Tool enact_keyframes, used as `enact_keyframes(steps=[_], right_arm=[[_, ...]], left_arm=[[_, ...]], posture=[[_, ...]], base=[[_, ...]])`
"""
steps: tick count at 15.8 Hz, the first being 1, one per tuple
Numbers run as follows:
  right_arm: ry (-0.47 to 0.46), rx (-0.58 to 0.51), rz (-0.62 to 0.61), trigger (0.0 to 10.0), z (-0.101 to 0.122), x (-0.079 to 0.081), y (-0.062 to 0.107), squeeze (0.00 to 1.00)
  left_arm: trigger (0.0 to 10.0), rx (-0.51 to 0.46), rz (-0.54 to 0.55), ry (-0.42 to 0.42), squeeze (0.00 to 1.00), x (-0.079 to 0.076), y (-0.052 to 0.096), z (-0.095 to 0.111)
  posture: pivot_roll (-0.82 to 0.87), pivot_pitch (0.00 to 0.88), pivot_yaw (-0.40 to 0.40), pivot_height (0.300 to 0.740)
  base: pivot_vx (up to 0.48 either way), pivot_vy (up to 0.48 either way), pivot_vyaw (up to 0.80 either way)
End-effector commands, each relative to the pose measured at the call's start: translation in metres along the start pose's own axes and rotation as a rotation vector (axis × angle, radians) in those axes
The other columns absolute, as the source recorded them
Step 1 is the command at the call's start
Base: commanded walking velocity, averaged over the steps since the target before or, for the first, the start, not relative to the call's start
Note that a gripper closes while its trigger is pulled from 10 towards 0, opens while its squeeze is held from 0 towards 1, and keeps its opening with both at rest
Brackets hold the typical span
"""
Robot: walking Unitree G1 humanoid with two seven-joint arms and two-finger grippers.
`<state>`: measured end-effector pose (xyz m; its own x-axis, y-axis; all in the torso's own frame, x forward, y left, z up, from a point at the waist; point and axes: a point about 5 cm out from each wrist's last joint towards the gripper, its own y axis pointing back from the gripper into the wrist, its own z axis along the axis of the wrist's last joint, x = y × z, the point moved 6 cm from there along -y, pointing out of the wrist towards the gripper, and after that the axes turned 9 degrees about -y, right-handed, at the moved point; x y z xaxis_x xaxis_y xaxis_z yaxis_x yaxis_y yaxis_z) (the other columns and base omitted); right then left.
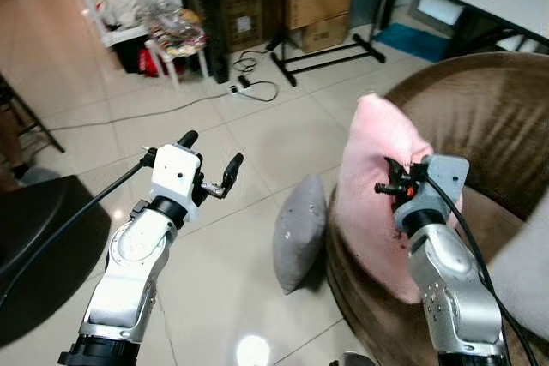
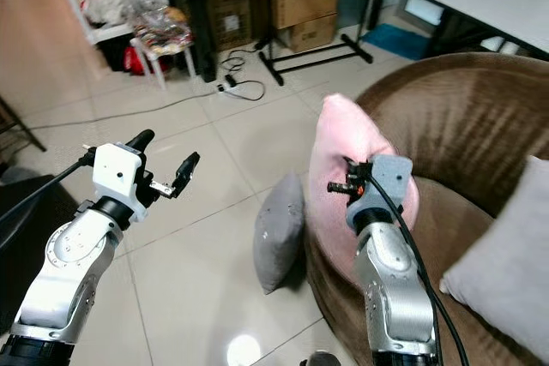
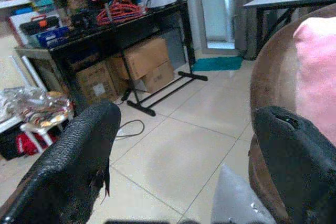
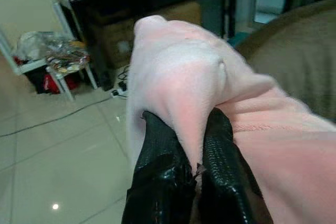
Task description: Move the pillow to the sofa from floor
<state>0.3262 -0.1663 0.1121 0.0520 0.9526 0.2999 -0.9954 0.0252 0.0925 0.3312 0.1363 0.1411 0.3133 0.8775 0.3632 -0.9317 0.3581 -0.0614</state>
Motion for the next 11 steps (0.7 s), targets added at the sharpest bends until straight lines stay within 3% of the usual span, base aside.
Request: enact_keyframes(steps=[1, 6, 11], right_arm=[[-0.01, -0.067, 0.019, 10.0, 0.016, 0.006, 0.002, 0.0], [0.01, -0.023, 0.042, 10.0, 0.006, 0.008, -0.004, 0.0], [-0.014, 0.009, -0.002, 10.0, -0.002, 0.0, -0.008, 0.0]], left_arm=[[10.0, 0.009, 0.007, -0.007, 0.0, 0.0, 0.001, -0.003], [10.0, 0.013, 0.033, -0.006, 0.0, 0.002, 0.0, -0.004], [10.0, 0.021, 0.073, -0.002, 0.0, 0.008, 0.002, -0.006]], posture=[[-0.12, 0.0, 0.063, 0.74], [-0.13, 0.0, 0.068, 0.74], [-0.12, 0.0, 0.06, 0.74]], base=[[0.0, 0.0, 0.0], [0.0, 0.0, 0.0], [0.0, 0.0, -0.8]])
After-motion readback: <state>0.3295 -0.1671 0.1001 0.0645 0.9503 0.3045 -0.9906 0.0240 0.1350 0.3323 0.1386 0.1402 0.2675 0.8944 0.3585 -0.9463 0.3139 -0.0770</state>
